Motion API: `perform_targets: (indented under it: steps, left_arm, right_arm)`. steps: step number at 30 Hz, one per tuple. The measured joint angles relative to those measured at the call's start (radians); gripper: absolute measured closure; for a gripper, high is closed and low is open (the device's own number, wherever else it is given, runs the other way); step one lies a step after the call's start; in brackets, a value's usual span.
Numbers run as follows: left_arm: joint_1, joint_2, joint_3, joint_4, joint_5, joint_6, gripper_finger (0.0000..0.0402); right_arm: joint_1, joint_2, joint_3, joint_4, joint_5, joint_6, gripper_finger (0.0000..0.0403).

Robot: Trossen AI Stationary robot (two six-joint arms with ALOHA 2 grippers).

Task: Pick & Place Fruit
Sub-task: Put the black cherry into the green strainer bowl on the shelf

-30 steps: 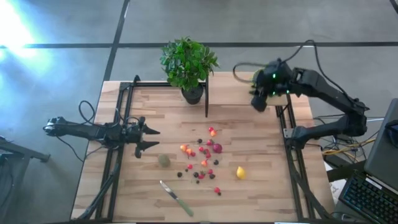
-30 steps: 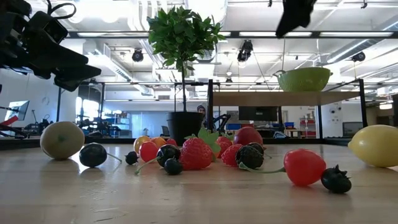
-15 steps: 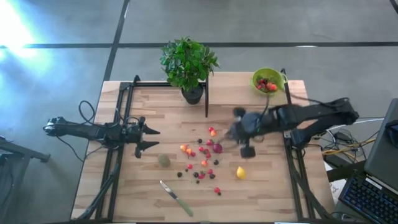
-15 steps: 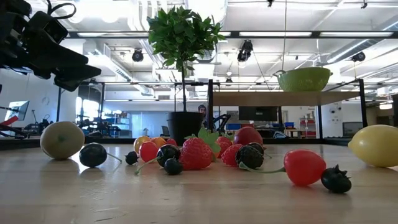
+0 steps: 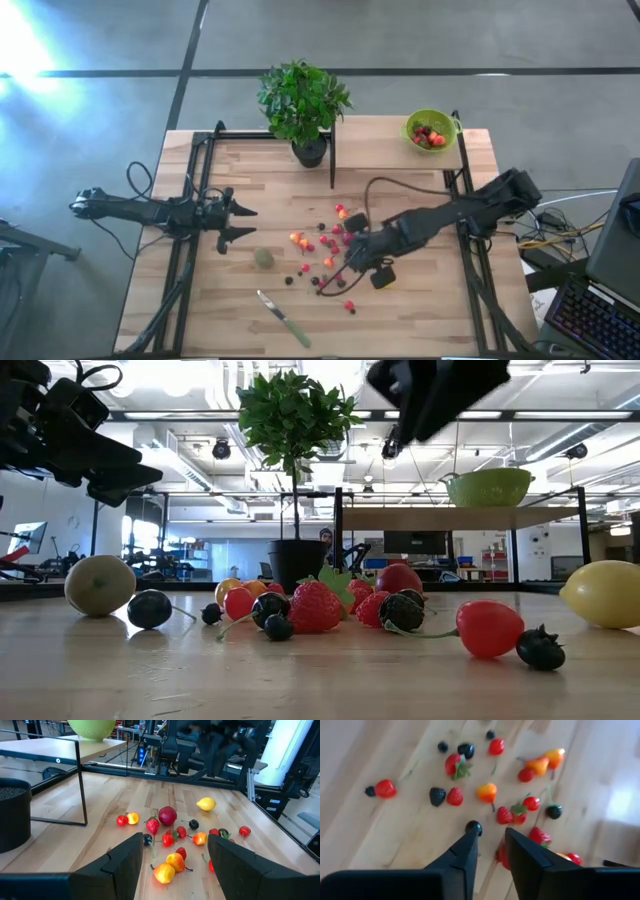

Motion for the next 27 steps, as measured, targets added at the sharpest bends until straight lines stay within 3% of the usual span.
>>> perform_targets:
  steps: [11,27]
  left_arm:
    - [0.000,0.000,0.000,0.000,0.000,0.000,0.0172]
    - [0.000,0.000,0.000,0.000,0.000,0.000,0.0172]
  right_arm:
    - [0.000,0.146,0.001,0.015,0.001,-0.031,0.0223]
    - [-0.032,0.263,-0.001,0.052,0.001,-0.031,0.0176]
